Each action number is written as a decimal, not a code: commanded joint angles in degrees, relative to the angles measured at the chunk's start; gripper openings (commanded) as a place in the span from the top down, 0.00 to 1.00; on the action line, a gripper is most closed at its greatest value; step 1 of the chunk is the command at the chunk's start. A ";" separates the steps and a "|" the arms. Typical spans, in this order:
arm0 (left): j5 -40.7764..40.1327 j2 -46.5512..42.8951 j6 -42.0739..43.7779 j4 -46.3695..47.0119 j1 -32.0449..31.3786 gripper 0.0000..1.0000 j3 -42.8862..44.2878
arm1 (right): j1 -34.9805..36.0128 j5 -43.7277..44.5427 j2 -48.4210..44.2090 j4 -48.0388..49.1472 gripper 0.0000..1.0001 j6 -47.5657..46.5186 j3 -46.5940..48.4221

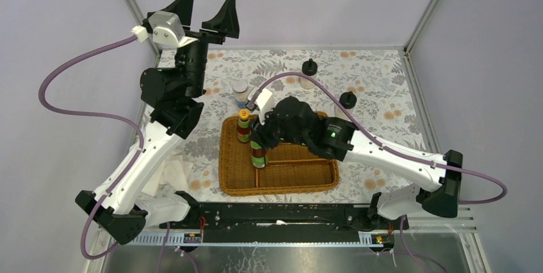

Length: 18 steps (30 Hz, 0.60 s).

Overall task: Organize the condiment bottles
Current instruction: Place the bottle in the storage box.

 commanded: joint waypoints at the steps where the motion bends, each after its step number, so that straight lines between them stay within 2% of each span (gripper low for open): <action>1: -0.92 0.10 2.38 -0.14 -0.31 0.01 1.98 | 1.59 -2.69 0.17 8.55 1.00 -0.54 5.80; 18: -1.11 -0.59 3.73 0.54 -0.30 0.01 1.51 | 3.52 -6.83 7.61 9.27 1.00 -2.20 10.03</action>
